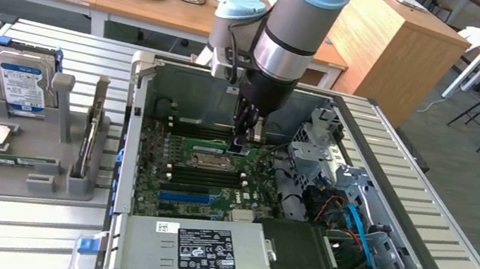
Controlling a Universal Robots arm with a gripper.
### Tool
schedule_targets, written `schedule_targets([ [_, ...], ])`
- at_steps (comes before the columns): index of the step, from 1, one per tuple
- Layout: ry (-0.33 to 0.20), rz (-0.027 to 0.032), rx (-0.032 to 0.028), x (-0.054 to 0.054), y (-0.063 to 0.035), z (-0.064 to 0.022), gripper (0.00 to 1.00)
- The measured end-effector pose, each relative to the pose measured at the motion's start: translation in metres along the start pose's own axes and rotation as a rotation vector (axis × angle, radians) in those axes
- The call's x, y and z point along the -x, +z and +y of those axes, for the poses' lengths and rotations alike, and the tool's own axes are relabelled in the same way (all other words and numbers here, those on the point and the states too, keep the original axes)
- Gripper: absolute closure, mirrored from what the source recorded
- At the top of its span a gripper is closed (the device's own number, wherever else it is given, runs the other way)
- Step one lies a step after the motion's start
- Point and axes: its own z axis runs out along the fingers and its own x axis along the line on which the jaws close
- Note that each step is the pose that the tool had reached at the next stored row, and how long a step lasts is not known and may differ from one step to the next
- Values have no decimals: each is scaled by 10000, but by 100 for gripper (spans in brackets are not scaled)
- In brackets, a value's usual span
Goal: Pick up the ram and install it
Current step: 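Insert the ram into the slot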
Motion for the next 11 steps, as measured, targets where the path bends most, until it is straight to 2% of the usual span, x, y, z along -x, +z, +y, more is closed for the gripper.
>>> schedule_targets([
  [11, -2, 1, 0, -99, 0, -4, 88],
])
